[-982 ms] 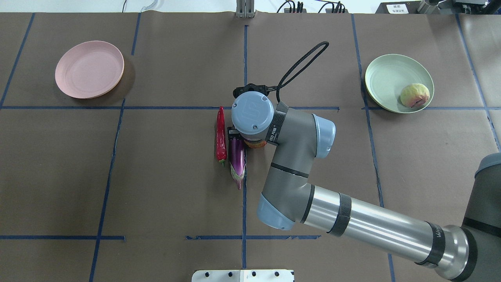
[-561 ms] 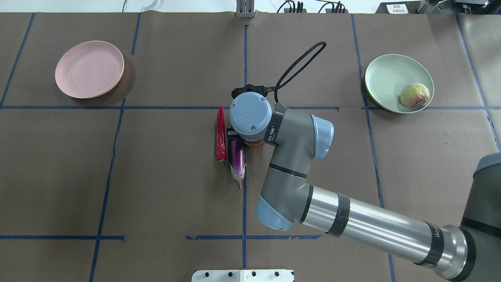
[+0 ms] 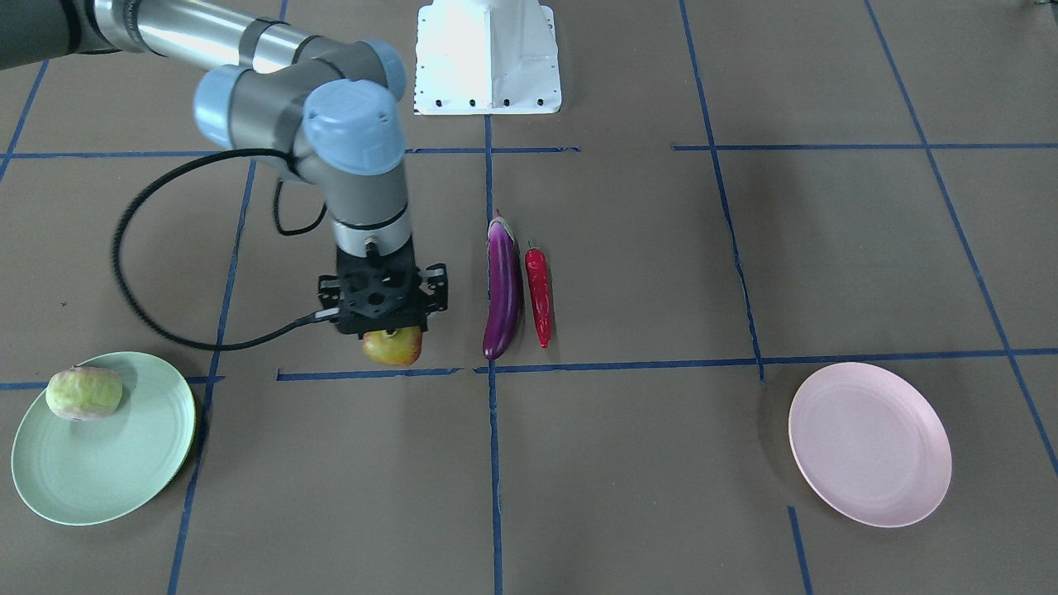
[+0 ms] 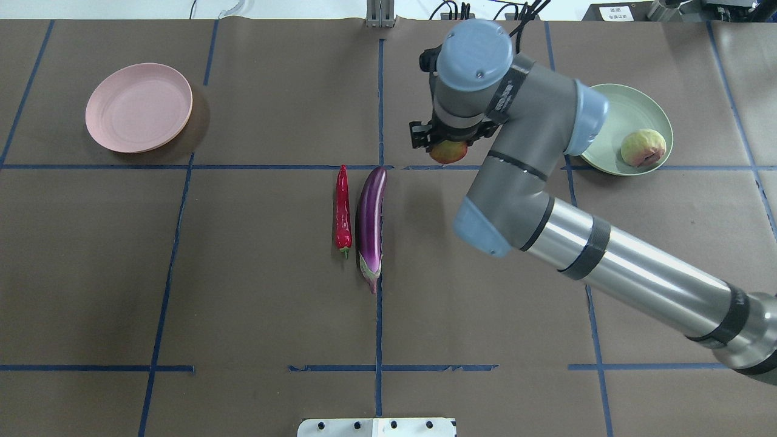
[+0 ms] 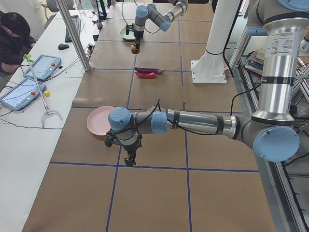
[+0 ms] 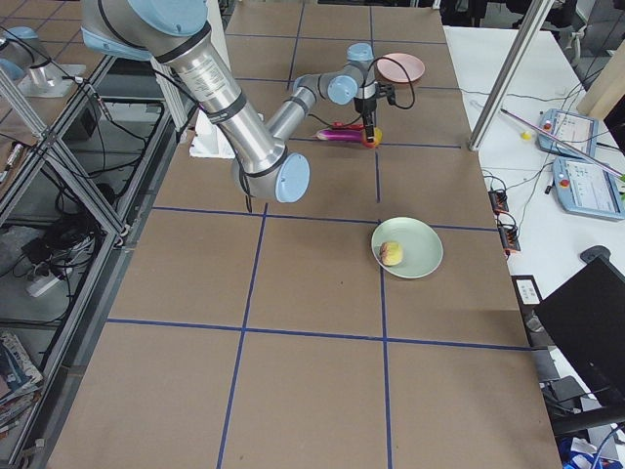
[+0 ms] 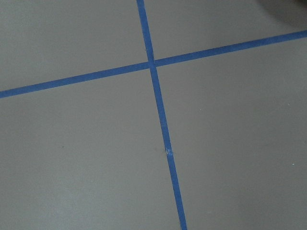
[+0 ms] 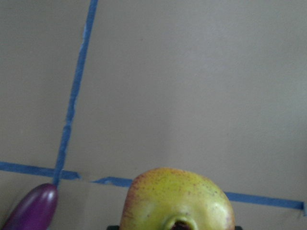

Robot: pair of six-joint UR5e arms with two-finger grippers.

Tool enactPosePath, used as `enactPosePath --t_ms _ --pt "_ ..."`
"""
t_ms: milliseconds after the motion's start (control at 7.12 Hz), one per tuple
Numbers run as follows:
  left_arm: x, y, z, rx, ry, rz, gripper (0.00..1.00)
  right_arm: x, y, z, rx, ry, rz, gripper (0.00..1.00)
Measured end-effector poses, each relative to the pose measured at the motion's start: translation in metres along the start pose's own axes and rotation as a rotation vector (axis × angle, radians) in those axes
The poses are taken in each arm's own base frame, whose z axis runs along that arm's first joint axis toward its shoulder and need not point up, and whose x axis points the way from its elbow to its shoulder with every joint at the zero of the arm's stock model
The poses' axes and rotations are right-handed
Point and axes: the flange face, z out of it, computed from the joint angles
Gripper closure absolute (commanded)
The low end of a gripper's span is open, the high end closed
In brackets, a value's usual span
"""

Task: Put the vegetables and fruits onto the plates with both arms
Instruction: 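Carry the pomegranate with the right gripper onto the green plate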

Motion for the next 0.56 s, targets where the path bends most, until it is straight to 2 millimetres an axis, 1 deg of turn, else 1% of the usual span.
enactPosePath --t_ms 140,281,421,561 --pt "0.000 0.000 0.000 0.000 0.000 0.000 0.00 0.067 -0.023 -0.002 -0.017 0.003 -0.065 0.99" --pt "0.000 0.000 0.000 0.000 0.000 0.000 0.00 0.133 -0.033 -0.001 -0.029 -0.015 -0.118 0.98" --pt "0.000 0.000 0.000 0.001 0.000 0.001 0.00 0.188 -0.032 0.008 -0.030 -0.041 -0.153 0.97" --pt "0.000 0.000 0.000 0.000 0.001 0.002 0.00 0.229 -0.025 0.026 -0.023 -0.062 -0.174 0.93"
